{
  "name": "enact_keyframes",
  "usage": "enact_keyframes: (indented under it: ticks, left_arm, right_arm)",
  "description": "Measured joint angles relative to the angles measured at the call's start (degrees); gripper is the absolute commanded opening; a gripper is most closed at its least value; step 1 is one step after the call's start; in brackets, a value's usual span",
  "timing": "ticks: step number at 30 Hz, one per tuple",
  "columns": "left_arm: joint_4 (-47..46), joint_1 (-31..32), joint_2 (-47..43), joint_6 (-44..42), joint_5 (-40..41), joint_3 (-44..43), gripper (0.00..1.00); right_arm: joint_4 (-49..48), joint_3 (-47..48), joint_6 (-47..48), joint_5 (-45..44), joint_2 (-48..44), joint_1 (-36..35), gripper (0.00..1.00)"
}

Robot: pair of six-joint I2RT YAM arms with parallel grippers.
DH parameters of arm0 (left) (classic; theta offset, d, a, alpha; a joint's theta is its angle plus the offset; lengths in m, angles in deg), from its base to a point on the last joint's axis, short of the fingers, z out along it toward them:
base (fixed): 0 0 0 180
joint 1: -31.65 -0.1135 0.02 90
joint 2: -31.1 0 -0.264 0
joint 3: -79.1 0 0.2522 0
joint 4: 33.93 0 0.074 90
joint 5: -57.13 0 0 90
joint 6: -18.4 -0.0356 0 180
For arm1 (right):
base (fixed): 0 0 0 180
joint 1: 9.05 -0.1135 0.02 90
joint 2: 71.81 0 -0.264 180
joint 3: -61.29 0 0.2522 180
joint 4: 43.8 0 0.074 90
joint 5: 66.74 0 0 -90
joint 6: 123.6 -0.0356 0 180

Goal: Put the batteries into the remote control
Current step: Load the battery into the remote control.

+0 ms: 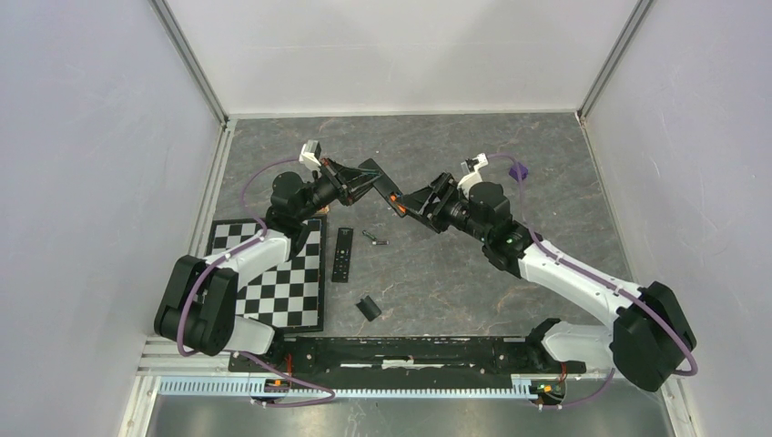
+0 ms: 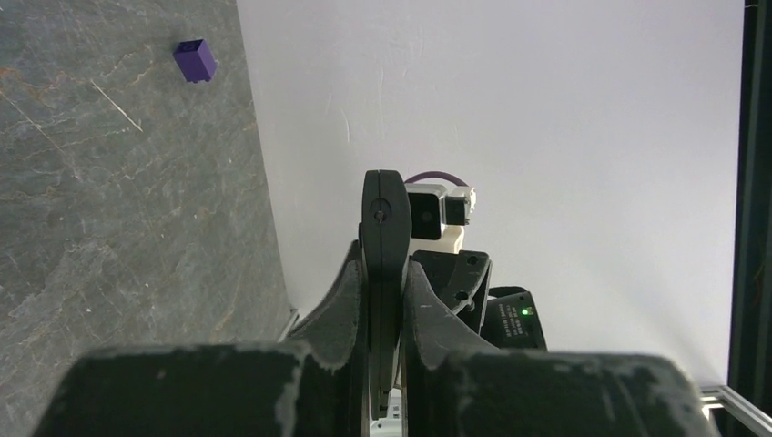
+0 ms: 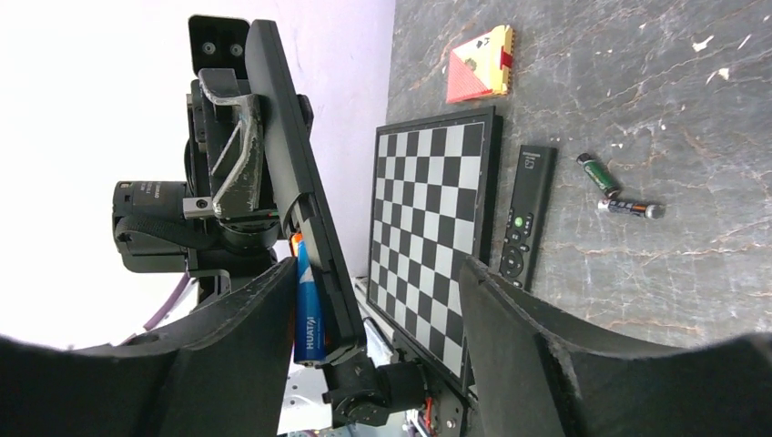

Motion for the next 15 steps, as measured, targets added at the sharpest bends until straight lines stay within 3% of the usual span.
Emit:
enact_keyframes:
  ticks: [8,12,15]
  left_arm:
    - [-0.2,0.1,-1.3,0.9,0.0,0.0,0.02]
    - [-0.3,0.1,-1.5,1.5,0.5,0.0,0.02]
    - [-0.3,0.1,-1.5,2.6,0.7,0.0,0.02]
  right_arm:
    - [-5.8,-0.7,0.1,2.2,1.4,0.0,0.94]
    - [-10.3,-2.3,0.5,2.5,-0.1,0.0,0.94]
    - [-14.8,-5.1,0.2,2.6,-2.3,0.0,0.88]
